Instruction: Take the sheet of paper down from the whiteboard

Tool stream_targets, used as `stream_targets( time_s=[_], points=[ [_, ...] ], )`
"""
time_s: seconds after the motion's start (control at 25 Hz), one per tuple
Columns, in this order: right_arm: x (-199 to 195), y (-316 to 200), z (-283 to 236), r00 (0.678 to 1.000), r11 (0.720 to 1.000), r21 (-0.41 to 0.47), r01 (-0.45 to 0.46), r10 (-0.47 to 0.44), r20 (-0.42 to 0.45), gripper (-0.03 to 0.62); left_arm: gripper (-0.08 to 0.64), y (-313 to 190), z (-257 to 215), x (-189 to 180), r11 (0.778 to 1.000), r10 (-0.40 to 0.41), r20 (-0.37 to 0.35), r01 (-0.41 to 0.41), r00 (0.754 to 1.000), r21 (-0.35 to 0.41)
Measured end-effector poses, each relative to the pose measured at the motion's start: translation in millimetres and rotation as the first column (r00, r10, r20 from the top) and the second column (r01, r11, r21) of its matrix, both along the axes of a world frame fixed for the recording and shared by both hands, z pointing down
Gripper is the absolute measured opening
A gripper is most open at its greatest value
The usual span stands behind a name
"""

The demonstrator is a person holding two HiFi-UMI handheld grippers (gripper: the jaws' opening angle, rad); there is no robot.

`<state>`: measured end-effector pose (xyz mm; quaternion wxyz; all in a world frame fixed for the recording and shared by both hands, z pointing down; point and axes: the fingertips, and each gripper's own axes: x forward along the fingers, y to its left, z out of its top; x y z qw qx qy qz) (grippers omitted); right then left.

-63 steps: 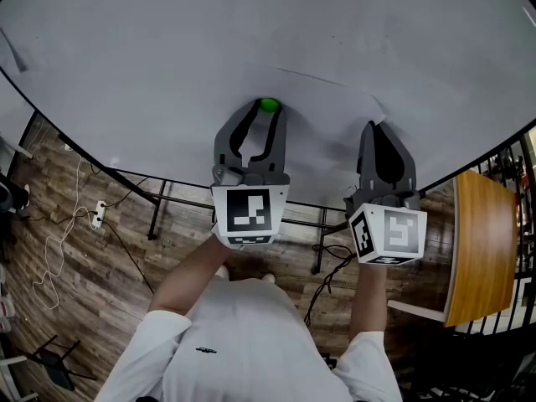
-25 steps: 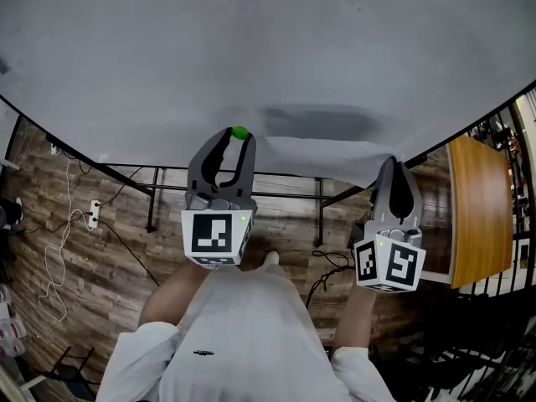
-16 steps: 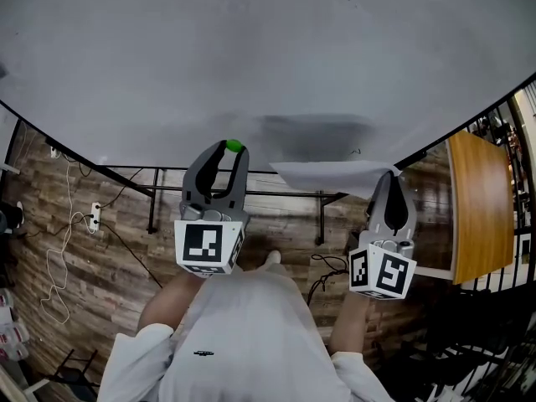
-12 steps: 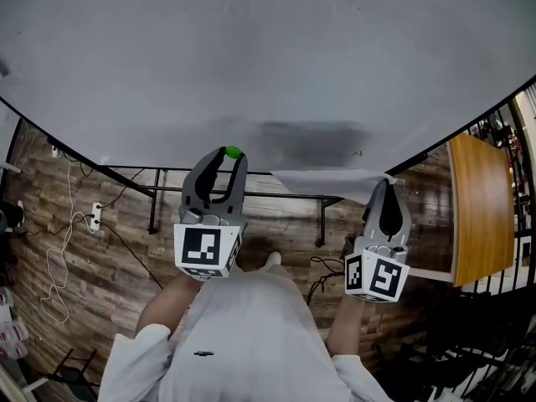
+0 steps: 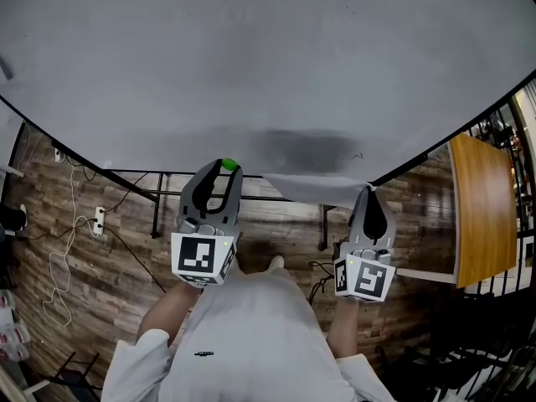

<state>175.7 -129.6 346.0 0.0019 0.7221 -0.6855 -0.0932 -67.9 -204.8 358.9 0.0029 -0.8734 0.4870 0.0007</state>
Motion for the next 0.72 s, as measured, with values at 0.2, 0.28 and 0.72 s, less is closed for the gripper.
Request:
stream_targets(
  time_s=[0.2,0.28,0.72],
  points=[
    [-9,-5,-4,1.000,1.000,0.015,0.017,-0.017,0.005,0.011,0.123,3,-1,-2,1.000,0.004,-0.002,-0.004,1.000,0.008],
    [-12,-9,-8,1.000,1.000,0.018,0.026,-0.026,-0.001,0.011,0.123,4,-2,-2,1.000,0.003,-0.004,-0.003,1.000,0.010],
    [-16,-17,-10,0.999,0.999,0.017,0.035,-0.035,0.005,0.011,0.123,3,0,-6,1.000,0.001,-0.012,-0.001,1.000,0.006]
  ],
)
